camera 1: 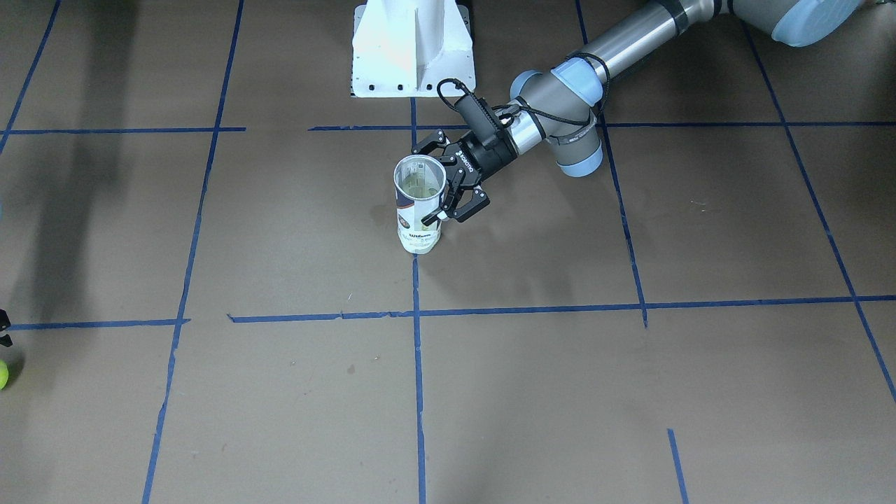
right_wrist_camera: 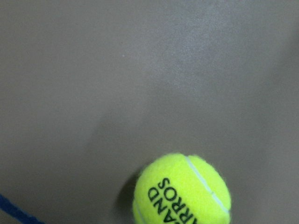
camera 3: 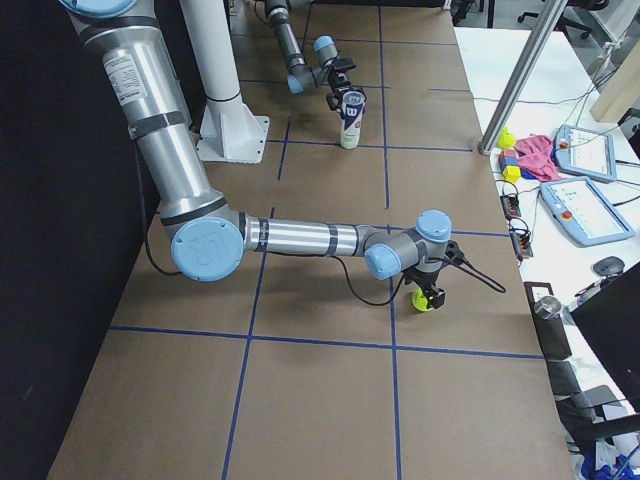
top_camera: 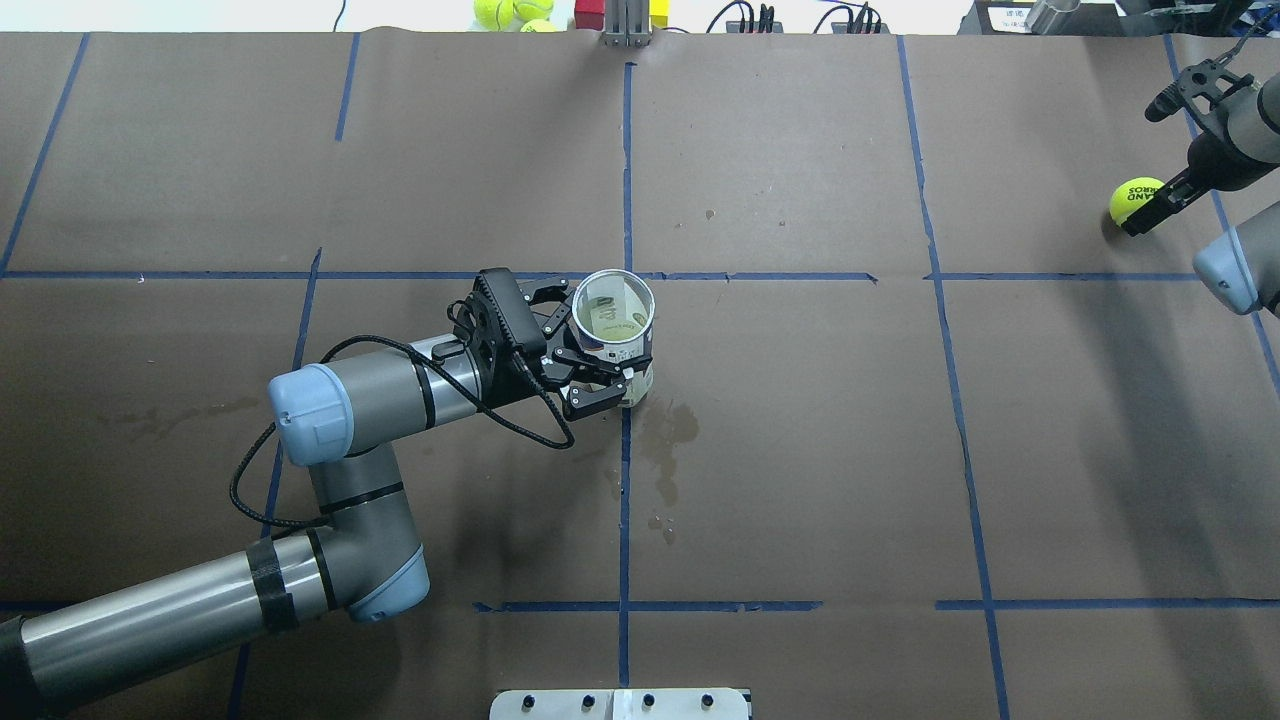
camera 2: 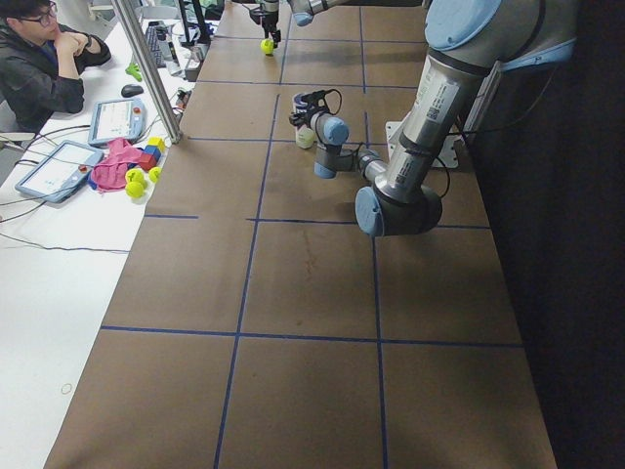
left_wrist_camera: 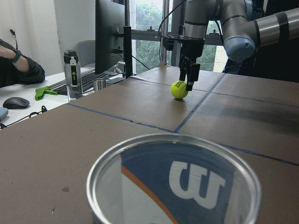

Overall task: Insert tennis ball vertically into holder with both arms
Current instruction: 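Move the right gripper to the second yellow tennis ball and grasp it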

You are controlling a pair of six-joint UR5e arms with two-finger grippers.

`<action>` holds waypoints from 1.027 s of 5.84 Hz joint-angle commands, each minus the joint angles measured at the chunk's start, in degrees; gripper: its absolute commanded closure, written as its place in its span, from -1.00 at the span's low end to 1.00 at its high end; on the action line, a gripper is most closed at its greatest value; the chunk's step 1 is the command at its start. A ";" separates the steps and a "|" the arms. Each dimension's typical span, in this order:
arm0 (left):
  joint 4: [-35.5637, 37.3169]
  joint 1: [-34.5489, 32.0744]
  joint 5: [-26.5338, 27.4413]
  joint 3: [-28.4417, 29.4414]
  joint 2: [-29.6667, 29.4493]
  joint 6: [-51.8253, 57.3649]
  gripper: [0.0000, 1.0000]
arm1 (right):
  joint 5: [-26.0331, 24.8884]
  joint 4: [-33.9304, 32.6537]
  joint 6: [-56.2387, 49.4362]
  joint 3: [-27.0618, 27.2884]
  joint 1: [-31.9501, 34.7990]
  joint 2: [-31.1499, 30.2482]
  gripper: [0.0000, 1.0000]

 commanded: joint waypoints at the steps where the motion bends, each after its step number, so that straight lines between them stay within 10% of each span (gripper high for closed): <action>1: 0.02 0.02 0.00 0.00 -0.01 -0.03 -0.70 | -2.39 -0.07 0.05 -1.77 -0.09 1.21 -1.00; 5: 0.02 -0.06 0.00 0.09 -0.01 0.06 -0.70 | -3.55 0.02 0.49 -3.28 -1.23 2.10 -0.95; 6: 0.02 -0.06 0.00 0.09 -0.09 0.06 -0.70 | -3.55 0.02 0.49 -3.28 -1.23 1.66 -0.27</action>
